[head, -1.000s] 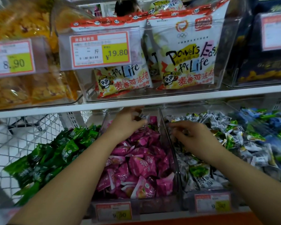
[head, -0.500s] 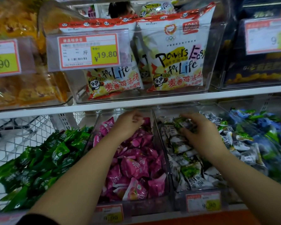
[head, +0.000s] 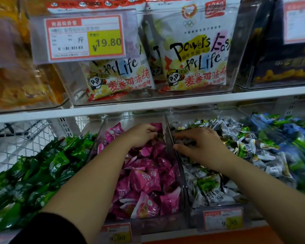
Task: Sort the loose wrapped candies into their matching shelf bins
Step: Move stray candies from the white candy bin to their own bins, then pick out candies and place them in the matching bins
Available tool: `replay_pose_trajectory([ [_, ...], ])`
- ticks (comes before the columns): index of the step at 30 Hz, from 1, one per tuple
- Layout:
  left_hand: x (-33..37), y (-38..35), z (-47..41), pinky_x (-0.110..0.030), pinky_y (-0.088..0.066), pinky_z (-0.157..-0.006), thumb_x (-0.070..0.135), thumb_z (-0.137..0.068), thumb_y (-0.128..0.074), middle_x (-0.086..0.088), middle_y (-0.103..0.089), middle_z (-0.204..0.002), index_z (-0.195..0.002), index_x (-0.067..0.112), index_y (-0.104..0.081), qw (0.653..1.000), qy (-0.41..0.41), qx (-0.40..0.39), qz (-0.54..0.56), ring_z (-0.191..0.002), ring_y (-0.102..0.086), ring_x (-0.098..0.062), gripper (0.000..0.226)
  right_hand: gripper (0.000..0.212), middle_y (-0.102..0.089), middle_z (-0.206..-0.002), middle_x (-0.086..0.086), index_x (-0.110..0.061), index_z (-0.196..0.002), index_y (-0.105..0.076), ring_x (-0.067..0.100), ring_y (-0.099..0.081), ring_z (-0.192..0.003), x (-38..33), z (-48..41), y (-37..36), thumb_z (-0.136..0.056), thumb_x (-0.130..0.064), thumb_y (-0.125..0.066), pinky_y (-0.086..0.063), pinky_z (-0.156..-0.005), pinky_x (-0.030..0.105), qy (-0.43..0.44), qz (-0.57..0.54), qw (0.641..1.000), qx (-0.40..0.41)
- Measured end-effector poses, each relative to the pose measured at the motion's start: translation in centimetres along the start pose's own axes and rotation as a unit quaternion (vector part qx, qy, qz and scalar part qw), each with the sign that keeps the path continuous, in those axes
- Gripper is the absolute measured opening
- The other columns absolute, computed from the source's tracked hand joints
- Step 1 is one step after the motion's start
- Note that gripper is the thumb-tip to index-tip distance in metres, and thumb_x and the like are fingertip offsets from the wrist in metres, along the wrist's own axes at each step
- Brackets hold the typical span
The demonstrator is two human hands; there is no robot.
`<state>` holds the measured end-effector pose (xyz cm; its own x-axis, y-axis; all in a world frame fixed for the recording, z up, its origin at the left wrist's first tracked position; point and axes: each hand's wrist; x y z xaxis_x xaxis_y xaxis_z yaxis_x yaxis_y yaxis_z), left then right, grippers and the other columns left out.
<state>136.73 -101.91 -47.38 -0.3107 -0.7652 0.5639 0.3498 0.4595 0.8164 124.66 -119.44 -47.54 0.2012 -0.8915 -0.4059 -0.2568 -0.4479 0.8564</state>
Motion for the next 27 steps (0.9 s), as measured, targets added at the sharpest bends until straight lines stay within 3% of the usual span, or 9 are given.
replay_pose_trajectory([
  [5,-0.6,0.1,0.8,-0.026,-0.038,-0.086,0.027,-0.095,-0.054,-0.003,-0.061,-0.125,-0.116,0.014,-0.065,0.998,-0.030,0.058,0.017,-0.100,-0.053,-0.013,0.026,0.055,-0.067,-0.113,-0.013,-0.038,-0.117,-0.064,0.011,-0.059,-0.106,-0.3,0.3,0.1,-0.075,-0.068,-0.045,-0.040,-0.102,0.045,0.000,-0.037,0.999,-0.007],
  [8,-0.4,0.6,1.8,-0.019,-0.038,-0.081,0.029,-0.094,-0.056,0.001,-0.063,-0.111,-0.112,0.014,-0.066,0.982,-0.058,0.154,0.093,-0.095,-0.054,-0.009,0.026,0.054,-0.067,-0.113,-0.012,-0.035,-0.119,-0.064,0.010,-0.060,-0.105,-0.3,0.5,0.0,-0.077,-0.068,-0.051,-0.042,-0.101,0.044,-0.001,-0.051,0.999,-0.010],
  [9,-0.1,0.9,2.2,-0.012,-0.039,-0.074,0.029,-0.094,-0.056,0.005,-0.063,-0.103,-0.111,0.015,-0.066,0.972,-0.064,0.187,0.125,-0.087,-0.055,-0.005,0.024,0.049,-0.067,-0.114,-0.010,-0.032,-0.121,-0.063,0.007,-0.061,-0.102,-0.2,0.6,0.0,-0.081,-0.060,-0.058,-0.044,-0.100,0.038,-0.004,-0.065,0.998,-0.003],
  [11,0.8,1.2,2.7,0.001,-0.037,-0.059,0.029,-0.093,-0.058,0.011,-0.061,-0.088,-0.105,0.019,-0.067,0.958,-0.076,0.206,0.186,-0.075,-0.053,0.004,0.018,0.046,-0.064,-0.119,-0.009,-0.025,-0.129,-0.057,-0.002,-0.058,-0.093,-0.2,0.8,0.2,-0.086,-0.039,-0.065,-0.046,-0.087,0.011,-0.021,-0.119,0.992,0.028],
  [13,2.2,1.0,3.1,0.003,-0.035,-0.057,0.029,-0.092,-0.059,0.012,-0.062,-0.085,-0.100,0.024,-0.066,0.957,-0.098,0.180,0.206,-0.073,-0.053,0.005,0.012,0.054,-0.056,-0.122,-0.014,-0.025,-0.136,-0.047,-0.005,-0.051,-0.098,-0.2,1.2,0.4,-0.086,-0.031,-0.066,-0.040,-0.074,0.000,-0.042,-0.175,0.981,0.074],
  [17,4.8,-0.1,3.3,0.002,-0.036,-0.060,0.027,-0.090,-0.062,0.015,-0.061,-0.083,-0.093,0.021,-0.066,0.962,-0.150,0.128,0.187,-0.073,-0.053,0.007,0.008,0.069,-0.045,-0.119,-0.020,-0.027,-0.140,-0.039,-0.004,-0.042,-0.111,-0.3,1.5,0.4,-0.080,-0.037,-0.071,-0.037,-0.084,0.011,-0.049,-0.181,0.975,0.121],
  [21,6.1,-1.3,3.1,-0.006,-0.041,-0.066,0.023,-0.089,-0.064,0.014,-0.062,-0.081,-0.087,0.021,-0.066,0.965,-0.184,0.079,0.168,-0.070,-0.055,0.009,0.003,0.050,-0.058,-0.100,-0.017,-0.027,-0.125,-0.056,0.003,-0.056,-0.096,0.2,1.5,0.6,-0.079,-0.028,-0.075,-0.041,-0.072,0.004,-0.043,-0.159,0.978,0.127],
  [24,5.5,-1.3,2.7,-0.022,-0.045,-0.085,0.022,-0.092,-0.060,0.009,-0.065,-0.090,-0.097,0.024,-0.065,0.962,-0.169,0.092,0.194,-0.091,-0.063,-0.008,0.008,0.031,-0.066,-0.089,-0.010,-0.022,-0.108,-0.069,0.013,-0.062,-0.085,1.0,1.8,0.7,-0.078,-0.017,-0.074,-0.051,-0.086,0.033,-0.041,-0.096,0.980,0.171],
  [27,3.5,-0.3,1.9,-0.013,-0.043,-0.074,0.019,-0.094,-0.056,0.007,-0.066,-0.092,-0.110,0.019,-0.065,0.962,-0.112,0.168,0.181,-0.091,-0.062,-0.011,0.018,0.035,-0.066,-0.101,-0.002,-0.025,-0.113,-0.067,0.025,-0.057,-0.100,1.8,1.9,0.6,-0.078,-0.021,-0.070,-0.035,-0.099,0.042,-0.110,-0.003,0.974,0.200],
])
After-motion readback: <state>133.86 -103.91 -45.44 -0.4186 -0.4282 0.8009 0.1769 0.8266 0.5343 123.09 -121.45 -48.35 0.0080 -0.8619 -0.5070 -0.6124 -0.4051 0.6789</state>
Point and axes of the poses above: each hand's wrist, its own z-axis away from the middle knuckle, its own y-axis out of the back of the hand, x = y × z
